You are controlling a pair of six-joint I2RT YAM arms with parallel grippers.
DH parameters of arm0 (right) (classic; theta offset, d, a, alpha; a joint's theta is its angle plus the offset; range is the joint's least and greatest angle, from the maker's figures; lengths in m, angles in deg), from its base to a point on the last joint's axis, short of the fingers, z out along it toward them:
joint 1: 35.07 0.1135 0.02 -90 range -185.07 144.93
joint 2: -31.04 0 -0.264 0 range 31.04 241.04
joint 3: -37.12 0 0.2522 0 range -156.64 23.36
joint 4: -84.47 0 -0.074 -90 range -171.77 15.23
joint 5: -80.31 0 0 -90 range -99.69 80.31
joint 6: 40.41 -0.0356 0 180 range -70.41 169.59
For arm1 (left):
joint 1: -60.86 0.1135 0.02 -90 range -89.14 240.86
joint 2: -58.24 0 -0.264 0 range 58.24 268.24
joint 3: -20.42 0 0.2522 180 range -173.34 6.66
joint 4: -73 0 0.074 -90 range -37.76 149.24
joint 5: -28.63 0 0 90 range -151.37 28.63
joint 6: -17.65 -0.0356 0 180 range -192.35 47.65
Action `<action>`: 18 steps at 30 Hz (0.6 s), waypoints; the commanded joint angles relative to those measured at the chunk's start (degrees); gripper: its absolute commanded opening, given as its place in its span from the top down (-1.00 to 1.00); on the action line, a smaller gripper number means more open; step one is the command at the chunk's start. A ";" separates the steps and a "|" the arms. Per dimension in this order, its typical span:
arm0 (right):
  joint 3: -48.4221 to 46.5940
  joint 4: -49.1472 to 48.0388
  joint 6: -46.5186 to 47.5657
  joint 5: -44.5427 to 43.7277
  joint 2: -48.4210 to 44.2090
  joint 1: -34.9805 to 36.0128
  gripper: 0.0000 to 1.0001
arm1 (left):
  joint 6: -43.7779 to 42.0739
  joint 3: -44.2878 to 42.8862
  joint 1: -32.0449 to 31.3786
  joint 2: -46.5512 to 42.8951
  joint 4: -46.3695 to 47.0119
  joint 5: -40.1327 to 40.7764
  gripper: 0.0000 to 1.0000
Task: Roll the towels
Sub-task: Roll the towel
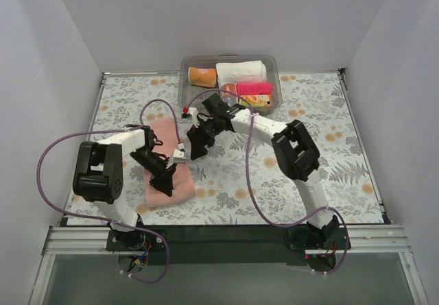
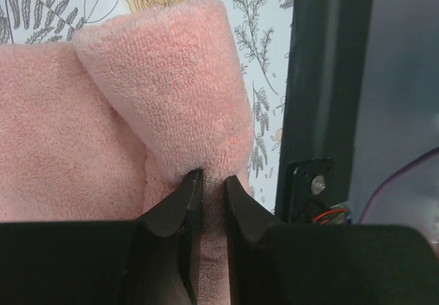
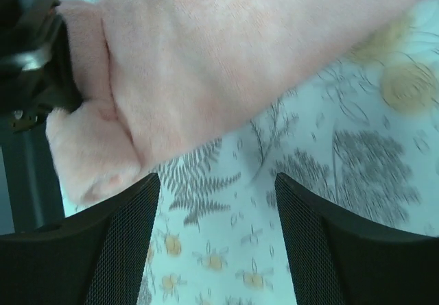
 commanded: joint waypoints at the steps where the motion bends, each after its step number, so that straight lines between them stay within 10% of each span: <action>1: 6.35 -0.95 4.23 2.09 -11.93 -3.44 -0.25 | 0.06 -1.05 2.77 6.72 -6.64 -0.69 1.00; 10: 20.06 -3.23 20.13 -4.91 -24.35 3.75 -0.25 | -2.67 -8.96 7.17 18.15 -6.64 -1.31 1.00; 18: 36.24 -25.37 36.39 -17.32 -30.16 16.85 -0.43 | -2.49 -12.04 7.79 21.76 -6.55 -1.31 0.97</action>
